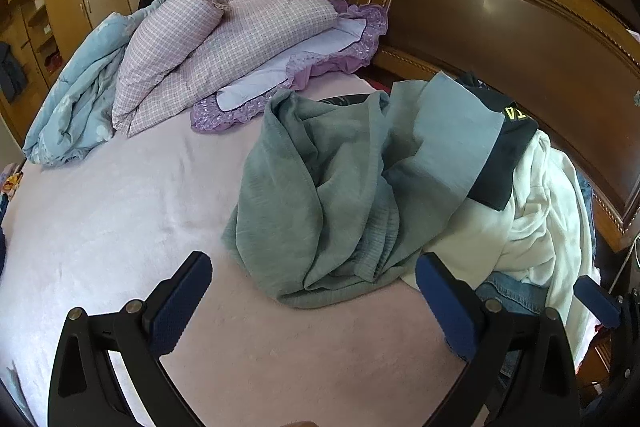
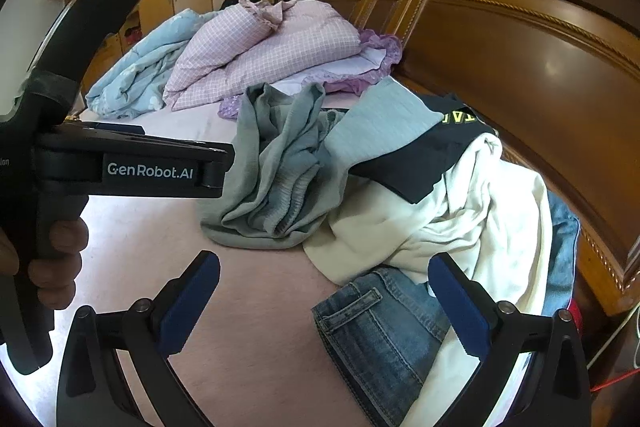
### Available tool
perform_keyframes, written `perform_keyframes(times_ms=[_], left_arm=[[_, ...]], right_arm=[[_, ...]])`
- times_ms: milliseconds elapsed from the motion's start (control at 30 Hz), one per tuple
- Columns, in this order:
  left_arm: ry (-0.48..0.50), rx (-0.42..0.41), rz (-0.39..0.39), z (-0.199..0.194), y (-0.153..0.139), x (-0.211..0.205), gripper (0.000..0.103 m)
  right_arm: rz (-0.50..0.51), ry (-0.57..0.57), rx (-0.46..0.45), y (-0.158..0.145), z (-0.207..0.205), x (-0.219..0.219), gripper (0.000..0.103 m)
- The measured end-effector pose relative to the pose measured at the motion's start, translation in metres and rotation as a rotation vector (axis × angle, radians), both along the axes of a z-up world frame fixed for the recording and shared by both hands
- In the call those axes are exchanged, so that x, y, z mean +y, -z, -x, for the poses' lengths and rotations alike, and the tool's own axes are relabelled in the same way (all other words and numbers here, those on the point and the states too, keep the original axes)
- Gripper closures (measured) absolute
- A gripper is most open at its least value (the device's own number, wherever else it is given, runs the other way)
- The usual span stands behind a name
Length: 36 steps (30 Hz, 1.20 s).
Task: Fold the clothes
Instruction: 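Move the right gripper toward the grey-green sweatpants on the clothes pile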
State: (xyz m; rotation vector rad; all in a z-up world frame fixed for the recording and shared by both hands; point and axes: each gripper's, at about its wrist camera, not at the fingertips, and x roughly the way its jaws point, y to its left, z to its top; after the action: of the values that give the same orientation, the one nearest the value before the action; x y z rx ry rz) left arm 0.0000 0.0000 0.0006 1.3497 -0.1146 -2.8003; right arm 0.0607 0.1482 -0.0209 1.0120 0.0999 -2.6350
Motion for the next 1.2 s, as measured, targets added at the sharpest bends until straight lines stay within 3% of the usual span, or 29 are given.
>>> perform_keyframes(times_ms=[367, 600, 700, 933, 1100, 1200], left_arm=[[0.008, 0.009, -0.028, 0.000, 0.001, -0.004, 0.000], [-0.026, 0.030, -0.085, -0.003, 0.009, -0.033, 0.000], [-0.066, 0.028, -0.119, -0.008, 0.015, -0.054, 0.000], [-0.152, 0.038, -0.136, -0.054, 0.026, -0.103, 0.000], [-0.174, 0.006, -0.102, -0.083, 0.045, -0.119, 0.000], [-0.175, -0.010, -0.085, -0.088, 0.055, -0.122, 0.000]], right_arm=[[-0.014, -0.003, 0.018, -0.002, 0.000, -0.001, 0.000], [0.057, -0.065, -0.006, -0.007, 0.024, 0.010, 0.000], [0.145, -0.125, -0.030, -0.012, 0.038, 0.009, 0.000], [0.230, -0.253, -0.064, -0.016, 0.094, -0.036, 0.000], [0.194, -0.221, -0.130, 0.001, 0.135, -0.057, 0.018], [0.189, -0.199, -0.175, 0.011, 0.152, -0.056, 0.019]])
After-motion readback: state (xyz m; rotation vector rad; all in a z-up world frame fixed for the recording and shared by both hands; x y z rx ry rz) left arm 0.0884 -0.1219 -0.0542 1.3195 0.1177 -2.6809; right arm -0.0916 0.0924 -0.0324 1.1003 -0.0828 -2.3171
